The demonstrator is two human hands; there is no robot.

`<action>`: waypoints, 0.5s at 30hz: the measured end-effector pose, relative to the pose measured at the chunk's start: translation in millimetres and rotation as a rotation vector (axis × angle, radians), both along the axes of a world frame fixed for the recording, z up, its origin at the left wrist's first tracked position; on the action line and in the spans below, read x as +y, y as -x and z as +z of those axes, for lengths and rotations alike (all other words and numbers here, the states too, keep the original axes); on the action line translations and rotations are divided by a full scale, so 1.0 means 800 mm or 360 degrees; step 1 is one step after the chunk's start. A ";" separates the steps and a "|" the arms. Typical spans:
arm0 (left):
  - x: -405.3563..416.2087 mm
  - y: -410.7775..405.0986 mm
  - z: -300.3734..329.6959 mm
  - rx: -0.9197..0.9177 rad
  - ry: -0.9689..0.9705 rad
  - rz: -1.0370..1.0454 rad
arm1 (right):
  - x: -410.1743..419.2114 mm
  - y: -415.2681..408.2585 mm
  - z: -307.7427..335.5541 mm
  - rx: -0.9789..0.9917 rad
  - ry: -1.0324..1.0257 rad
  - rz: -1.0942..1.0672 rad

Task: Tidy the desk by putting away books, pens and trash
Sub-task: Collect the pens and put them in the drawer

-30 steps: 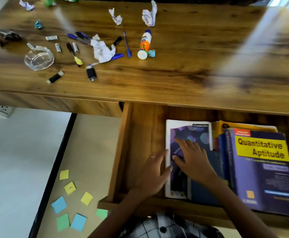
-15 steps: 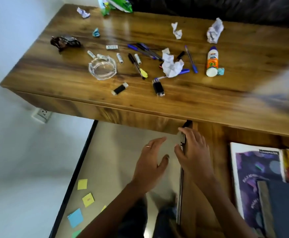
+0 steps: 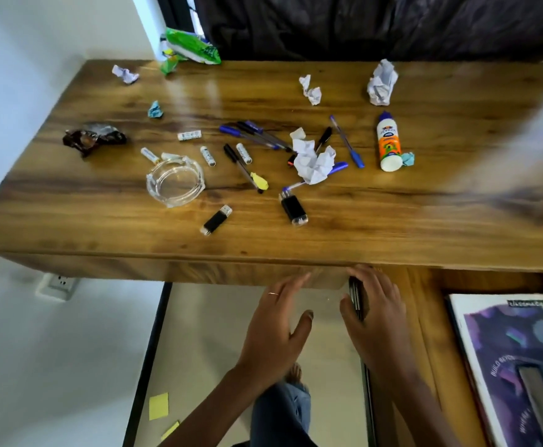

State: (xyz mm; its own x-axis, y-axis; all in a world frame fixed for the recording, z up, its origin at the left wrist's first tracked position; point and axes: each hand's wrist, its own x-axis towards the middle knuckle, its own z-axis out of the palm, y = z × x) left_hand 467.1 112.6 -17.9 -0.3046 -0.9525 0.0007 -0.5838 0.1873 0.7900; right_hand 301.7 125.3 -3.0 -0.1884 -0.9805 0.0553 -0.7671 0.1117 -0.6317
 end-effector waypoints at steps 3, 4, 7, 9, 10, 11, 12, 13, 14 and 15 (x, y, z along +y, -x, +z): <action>-0.029 -0.006 0.010 0.0080 0.0023 -0.0032 | -0.016 -0.006 0.008 -0.0016 0.0029 -0.0029; -0.039 -0.008 0.013 0.0114 0.0011 -0.0035 | -0.024 -0.007 0.012 -0.0024 0.0029 -0.0038; -0.072 -0.014 0.024 0.0176 0.0014 -0.0031 | -0.053 -0.014 0.023 -0.0039 0.0024 -0.0047; -0.095 -0.019 0.031 0.0209 0.0007 -0.0005 | -0.080 -0.021 0.031 -0.0046 0.0042 -0.0042; -0.107 -0.021 0.034 0.0223 -0.0005 0.0014 | -0.097 -0.023 0.035 -0.0043 0.0051 -0.0033; -0.118 -0.023 0.036 0.0234 -0.0016 0.0028 | -0.115 -0.024 0.039 -0.0032 0.0058 -0.0020; -0.127 -0.024 0.038 0.0237 -0.0030 0.0032 | -0.131 -0.026 0.042 -0.0018 0.0064 -0.0011; -0.139 -0.026 0.040 0.0234 -0.0045 0.0028 | -0.150 -0.026 0.045 -0.0009 0.0072 -0.0016; -0.149 -0.026 0.042 0.0223 -0.0062 0.0018 | -0.168 -0.026 0.048 -0.0004 0.0078 -0.0029; -0.161 -0.027 0.044 0.0204 -0.0072 0.0002 | -0.186 -0.026 0.050 0.0005 0.0085 -0.0044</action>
